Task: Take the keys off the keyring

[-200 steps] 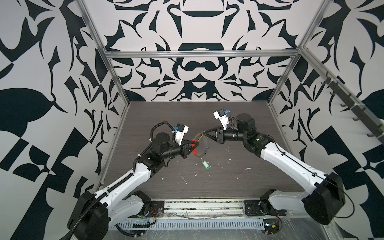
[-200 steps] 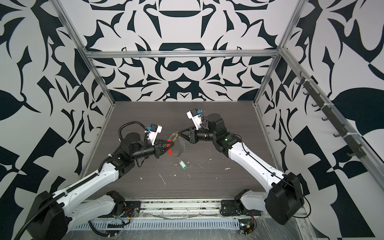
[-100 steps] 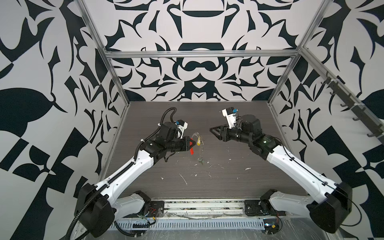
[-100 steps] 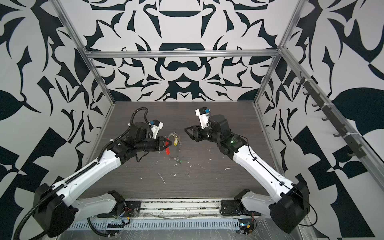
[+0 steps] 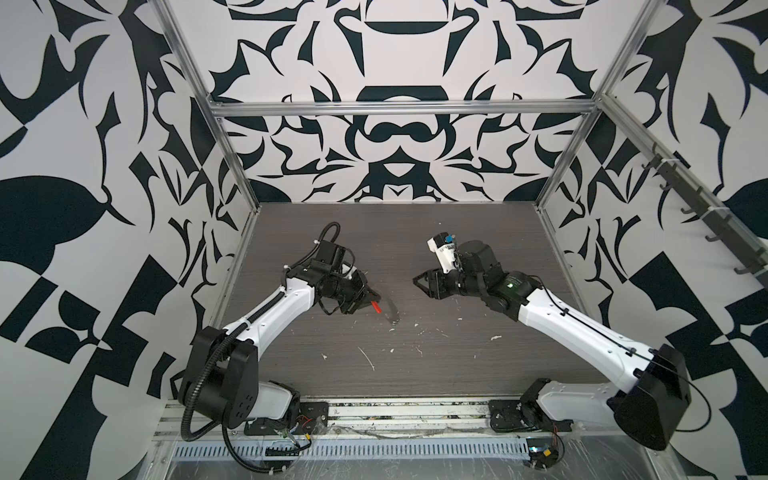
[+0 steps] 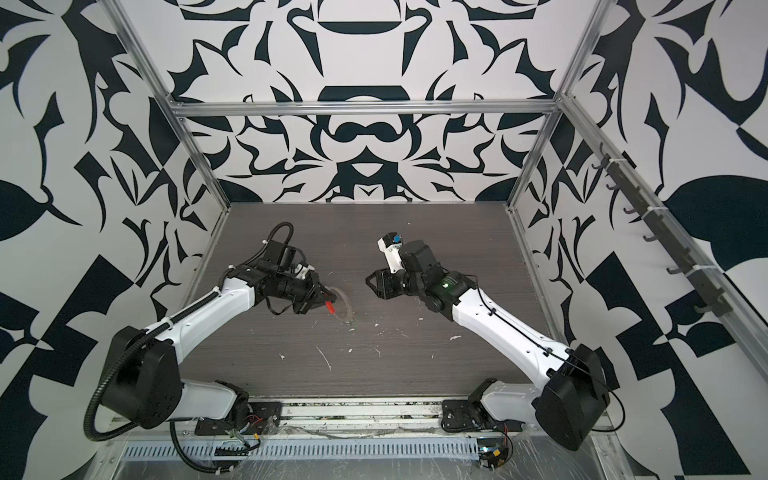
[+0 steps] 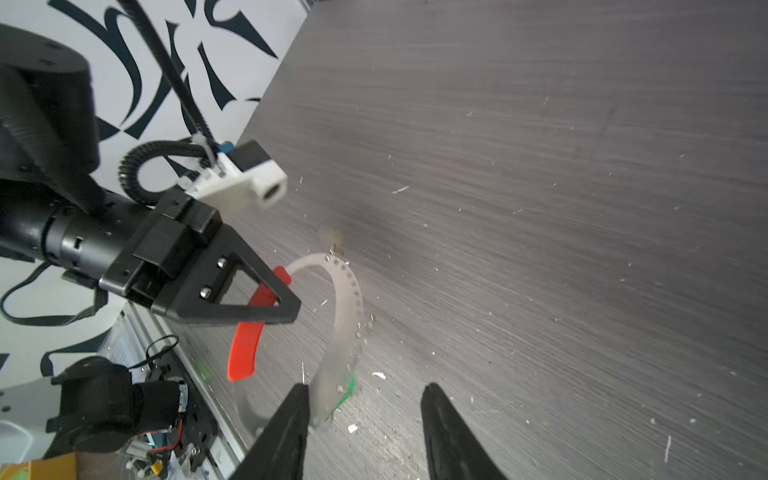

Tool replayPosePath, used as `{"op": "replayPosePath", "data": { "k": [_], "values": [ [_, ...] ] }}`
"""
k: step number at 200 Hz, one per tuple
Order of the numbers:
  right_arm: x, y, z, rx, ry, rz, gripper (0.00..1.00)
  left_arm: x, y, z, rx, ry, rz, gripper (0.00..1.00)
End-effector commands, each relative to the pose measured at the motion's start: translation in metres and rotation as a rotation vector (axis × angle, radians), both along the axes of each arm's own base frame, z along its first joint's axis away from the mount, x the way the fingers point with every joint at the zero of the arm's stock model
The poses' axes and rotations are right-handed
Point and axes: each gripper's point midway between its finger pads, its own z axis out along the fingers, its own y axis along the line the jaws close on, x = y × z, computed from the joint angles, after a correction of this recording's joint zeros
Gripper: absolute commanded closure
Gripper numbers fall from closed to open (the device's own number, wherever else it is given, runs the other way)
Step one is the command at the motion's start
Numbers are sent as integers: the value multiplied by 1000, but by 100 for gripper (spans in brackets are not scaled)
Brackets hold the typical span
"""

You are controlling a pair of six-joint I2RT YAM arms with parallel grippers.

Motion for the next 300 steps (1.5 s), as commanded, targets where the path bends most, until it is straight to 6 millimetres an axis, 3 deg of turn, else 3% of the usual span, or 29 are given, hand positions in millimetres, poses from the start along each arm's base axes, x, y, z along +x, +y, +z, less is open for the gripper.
{"op": "replayPosePath", "data": {
  "k": [1,13,27,39,98,134,169,219,256,300],
  "values": [
    [2,-4,14,7,-65,-8,53,-19,-22,30,-208,175,12,100],
    [0,-4,22,34,-95,-4,53,-16,-26,46,-274,162,25,100],
    [-4,-4,30,71,-125,7,53,-6,-29,79,-326,33,7,100],
    [-5,-4,36,98,-149,8,53,-1,-22,95,-293,-85,23,100],
    [-27,-6,83,220,-297,87,50,35,-6,95,-289,-358,169,100],
    [-46,9,92,320,-312,209,51,54,-3,135,-351,-666,187,100],
    [-50,14,95,323,-367,236,51,57,4,173,-373,-870,204,100],
    [-54,20,94,295,-419,256,52,52,10,188,-375,-909,222,100],
    [-49,27,91,285,-415,266,52,51,12,193,-486,-824,246,100],
    [-47,32,94,298,-422,273,57,55,12,183,-575,-735,269,100]
  ]
}}
